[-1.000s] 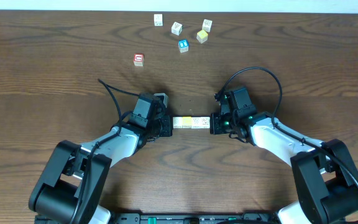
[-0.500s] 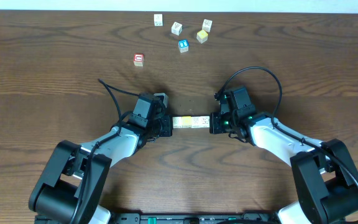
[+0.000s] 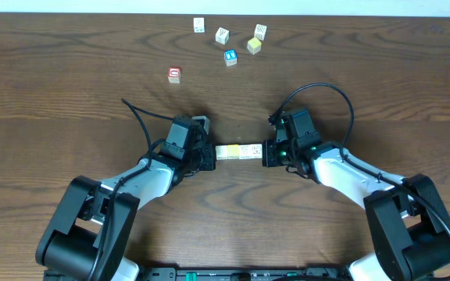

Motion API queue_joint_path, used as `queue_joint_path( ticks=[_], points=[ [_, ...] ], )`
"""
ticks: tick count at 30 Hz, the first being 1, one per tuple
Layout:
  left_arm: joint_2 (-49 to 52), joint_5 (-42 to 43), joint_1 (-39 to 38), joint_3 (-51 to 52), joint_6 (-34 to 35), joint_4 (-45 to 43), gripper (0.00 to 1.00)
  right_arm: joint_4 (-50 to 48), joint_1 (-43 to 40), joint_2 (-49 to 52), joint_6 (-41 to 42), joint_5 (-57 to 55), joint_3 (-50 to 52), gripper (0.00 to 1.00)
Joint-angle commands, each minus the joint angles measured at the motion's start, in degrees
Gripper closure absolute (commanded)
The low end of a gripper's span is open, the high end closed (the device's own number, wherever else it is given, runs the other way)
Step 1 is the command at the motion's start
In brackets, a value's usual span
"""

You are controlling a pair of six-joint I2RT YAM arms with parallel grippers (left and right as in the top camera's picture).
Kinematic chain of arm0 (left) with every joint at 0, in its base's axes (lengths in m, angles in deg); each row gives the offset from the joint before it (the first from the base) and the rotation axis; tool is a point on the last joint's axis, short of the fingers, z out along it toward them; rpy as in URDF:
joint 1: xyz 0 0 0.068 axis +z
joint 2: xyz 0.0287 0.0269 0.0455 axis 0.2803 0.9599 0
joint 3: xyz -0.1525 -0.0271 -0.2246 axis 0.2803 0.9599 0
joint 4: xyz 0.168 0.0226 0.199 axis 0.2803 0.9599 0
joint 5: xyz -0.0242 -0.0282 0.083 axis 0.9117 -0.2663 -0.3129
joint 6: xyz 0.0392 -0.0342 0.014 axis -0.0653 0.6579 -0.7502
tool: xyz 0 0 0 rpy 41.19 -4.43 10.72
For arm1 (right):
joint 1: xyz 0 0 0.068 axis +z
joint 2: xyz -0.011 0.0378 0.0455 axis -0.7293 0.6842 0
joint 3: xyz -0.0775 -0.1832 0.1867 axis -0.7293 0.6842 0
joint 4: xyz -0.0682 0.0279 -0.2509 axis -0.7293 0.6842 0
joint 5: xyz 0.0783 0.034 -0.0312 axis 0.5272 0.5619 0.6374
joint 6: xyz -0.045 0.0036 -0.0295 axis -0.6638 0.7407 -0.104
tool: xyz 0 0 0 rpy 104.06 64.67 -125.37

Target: Lift 4 blocks

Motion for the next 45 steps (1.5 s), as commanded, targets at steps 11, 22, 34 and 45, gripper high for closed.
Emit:
queue_joint_path(
  ticks=[11,22,34,45],
  points=[
    [-1.0,2.8,-2.2,-0.4,1.7,-0.9,0.93,-1.7,4.4,0.5,1.7,5.1,0.0,0.99],
    [-1.0,0.4,-4.5,-1.4,3.0,0.0,0.93,-2.1,4.6,0.5,1.7,5.2,0.0,0.99],
    [-1.0,0.4,-4.5,-2.1,3.0,0.4,0.93,-3.6,4.9,0.5,1.9,6.6,-0.1,0.99],
    [-1.0,0.4,-4.6,-3.1,3.0,0.6,0.93,-5.3,6.4,0.5,3.4,6.9,-0.1,0.99]
  ],
)
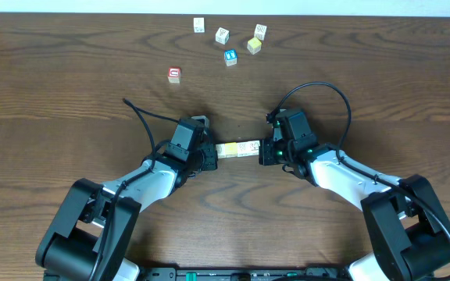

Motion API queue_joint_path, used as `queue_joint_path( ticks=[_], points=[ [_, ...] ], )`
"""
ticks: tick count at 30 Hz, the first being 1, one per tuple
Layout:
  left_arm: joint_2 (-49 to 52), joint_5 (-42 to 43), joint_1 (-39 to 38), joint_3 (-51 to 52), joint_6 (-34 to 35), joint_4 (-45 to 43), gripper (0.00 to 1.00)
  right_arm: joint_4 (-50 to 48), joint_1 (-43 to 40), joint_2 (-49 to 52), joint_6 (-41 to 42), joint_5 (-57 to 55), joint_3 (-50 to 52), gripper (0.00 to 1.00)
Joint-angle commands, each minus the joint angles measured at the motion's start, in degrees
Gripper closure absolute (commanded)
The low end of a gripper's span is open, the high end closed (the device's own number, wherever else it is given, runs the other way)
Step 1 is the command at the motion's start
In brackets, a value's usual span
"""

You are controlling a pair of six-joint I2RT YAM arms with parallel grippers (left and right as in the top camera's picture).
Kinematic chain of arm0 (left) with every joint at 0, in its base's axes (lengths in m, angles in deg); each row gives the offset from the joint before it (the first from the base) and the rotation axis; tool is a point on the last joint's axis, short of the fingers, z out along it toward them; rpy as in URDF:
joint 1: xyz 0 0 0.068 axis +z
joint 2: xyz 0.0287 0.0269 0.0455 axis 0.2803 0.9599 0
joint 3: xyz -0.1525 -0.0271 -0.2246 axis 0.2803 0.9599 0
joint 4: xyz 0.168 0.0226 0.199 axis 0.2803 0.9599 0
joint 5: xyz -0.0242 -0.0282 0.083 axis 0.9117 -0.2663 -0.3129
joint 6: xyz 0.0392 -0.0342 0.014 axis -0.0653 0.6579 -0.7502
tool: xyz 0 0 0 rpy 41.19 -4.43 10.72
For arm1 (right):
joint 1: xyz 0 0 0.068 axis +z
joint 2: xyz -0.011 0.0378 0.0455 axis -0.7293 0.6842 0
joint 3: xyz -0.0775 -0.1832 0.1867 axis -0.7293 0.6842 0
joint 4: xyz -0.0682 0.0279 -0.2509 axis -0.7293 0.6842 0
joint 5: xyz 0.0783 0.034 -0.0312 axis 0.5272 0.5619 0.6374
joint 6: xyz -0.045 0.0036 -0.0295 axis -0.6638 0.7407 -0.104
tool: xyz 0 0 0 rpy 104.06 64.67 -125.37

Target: Lift 4 blocks

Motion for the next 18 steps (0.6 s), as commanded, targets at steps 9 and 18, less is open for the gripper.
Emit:
queue_joint_path(
  ticks=[9,18],
  points=[
    [-0.3,2.5,-2.3,-3.7,0.2,3.0,0.93,-2.1,4.9,0.5,2.8,8.8,-0.7,0.99],
    [-0.3,1.6,-3.6,-5.2,0.0,3.5,0.93,-0.7,5.0,0.5,2.8,7.5,-1.3,0.99]
  ],
)
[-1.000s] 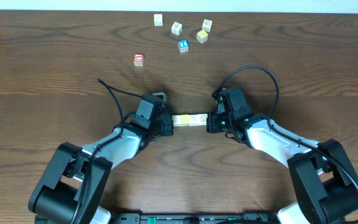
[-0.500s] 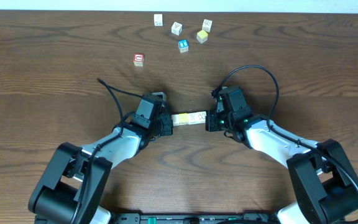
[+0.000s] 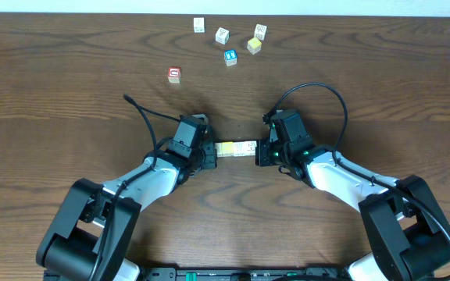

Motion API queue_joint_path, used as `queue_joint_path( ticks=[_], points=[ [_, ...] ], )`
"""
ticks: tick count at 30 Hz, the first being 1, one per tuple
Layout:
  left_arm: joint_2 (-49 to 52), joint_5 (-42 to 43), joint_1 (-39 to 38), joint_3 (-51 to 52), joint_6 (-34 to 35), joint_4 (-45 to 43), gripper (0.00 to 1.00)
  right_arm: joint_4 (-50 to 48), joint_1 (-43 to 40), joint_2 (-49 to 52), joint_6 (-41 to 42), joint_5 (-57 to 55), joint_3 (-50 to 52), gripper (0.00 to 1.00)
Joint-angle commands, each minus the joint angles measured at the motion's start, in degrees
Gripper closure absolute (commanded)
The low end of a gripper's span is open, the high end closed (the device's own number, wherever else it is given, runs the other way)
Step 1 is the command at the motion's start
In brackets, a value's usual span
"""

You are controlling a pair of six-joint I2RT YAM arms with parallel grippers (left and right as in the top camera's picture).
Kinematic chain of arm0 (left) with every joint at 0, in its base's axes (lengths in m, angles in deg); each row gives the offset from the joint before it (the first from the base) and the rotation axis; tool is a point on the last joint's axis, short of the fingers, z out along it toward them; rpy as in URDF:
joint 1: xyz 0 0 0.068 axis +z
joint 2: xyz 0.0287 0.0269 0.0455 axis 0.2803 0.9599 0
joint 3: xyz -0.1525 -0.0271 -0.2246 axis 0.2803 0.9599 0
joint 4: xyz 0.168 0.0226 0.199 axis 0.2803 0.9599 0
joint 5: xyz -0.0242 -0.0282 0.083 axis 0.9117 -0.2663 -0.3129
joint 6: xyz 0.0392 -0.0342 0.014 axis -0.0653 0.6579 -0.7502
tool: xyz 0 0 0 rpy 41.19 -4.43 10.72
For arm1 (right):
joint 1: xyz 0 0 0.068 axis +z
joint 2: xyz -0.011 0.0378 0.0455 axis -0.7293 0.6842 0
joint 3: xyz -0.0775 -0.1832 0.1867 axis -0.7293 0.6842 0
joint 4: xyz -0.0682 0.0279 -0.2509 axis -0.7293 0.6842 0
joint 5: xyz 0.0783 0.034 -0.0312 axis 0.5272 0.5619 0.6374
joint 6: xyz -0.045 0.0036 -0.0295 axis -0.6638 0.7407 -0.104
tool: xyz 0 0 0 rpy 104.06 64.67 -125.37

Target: Lift 4 blocks

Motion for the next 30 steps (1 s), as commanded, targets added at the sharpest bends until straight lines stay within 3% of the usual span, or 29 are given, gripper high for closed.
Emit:
queue_joint_path(
  ticks=[1,30],
  points=[
    [-0.3,5.8,-3.0,-3.0,0.1,-0.9,0.93,-0.6,3.4,0.5,1.0,8.5,-1.3,0.99],
    [-0.4,6.0,-3.0,-3.7,0.1,-0.9,0.93,-0.2,5.2,0.7,0.8,8.1,-3.1,0.99]
  ],
)
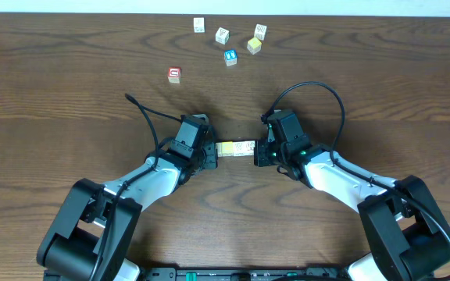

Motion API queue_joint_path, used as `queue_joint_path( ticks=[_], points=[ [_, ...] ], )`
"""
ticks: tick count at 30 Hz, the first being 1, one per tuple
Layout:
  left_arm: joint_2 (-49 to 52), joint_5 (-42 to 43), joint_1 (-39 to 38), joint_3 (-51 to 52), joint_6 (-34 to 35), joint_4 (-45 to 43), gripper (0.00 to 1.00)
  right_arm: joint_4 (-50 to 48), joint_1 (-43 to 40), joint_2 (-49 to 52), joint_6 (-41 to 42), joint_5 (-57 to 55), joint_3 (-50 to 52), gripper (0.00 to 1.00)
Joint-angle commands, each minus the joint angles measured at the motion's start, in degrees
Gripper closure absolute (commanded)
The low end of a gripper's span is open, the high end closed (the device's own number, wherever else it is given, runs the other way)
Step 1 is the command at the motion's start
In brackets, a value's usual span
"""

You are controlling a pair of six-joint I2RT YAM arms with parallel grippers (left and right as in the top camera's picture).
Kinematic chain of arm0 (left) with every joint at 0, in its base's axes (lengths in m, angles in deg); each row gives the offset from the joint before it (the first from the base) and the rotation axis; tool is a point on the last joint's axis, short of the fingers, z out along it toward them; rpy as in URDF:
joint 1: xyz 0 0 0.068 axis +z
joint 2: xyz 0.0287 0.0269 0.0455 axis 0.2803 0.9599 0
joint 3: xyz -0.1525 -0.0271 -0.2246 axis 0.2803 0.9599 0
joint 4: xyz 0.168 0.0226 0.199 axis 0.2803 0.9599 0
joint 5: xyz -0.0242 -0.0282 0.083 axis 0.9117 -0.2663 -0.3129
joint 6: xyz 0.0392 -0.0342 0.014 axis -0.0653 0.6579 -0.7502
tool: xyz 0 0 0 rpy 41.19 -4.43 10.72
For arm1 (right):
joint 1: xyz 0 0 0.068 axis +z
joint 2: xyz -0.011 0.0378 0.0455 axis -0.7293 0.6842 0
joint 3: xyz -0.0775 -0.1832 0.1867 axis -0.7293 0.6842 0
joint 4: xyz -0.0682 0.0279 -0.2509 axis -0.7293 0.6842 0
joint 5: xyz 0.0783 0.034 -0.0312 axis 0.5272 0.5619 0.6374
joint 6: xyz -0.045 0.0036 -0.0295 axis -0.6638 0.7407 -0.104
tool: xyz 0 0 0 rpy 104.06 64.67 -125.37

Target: Lift 4 blocks

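A short row of several pale yellow and white blocks (237, 148) lies end to end at mid table, pinched lengthwise between my two grippers. The left gripper (212, 151) presses on the row's left end and the right gripper (260, 151) on its right end. Both look shut, with their tips against the end blocks. Whether the row touches the table cannot be told from above.
Loose blocks lie at the far side: three white ones (199, 25), (223, 35), (261, 31), a yellow one (254, 45), a blue one (230, 57) and a red one (174, 74). Cables loop over both wrists (319, 90).
Both grippers and the row between them sit very slightly farther from the robot's base. The grip on the row's two ends is unchanged, and the loose blocks have not moved.
At the oldest moment the row was clamped between both grippers nearer the base. At each later moment the grippers and the row stood a little farther up the frame, still pressed together. The loose blocks stayed put throughout.
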Motion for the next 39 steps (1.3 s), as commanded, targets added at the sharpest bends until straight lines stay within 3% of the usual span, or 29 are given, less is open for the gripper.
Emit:
queue_joint_path(
  ticks=[1,39],
  points=[
    [-0.6,7.5,-2.5,-3.3,0.1,-1.5,0.93,-1.1,4.0,0.7,0.8,10.3,-2.3,0.99],
    [-4.5,7.4,-2.5,-4.7,0.3,1.1,0.93,-0.2,4.0,0.7,0.8,11.9,-4.9,0.99]
  ],
)
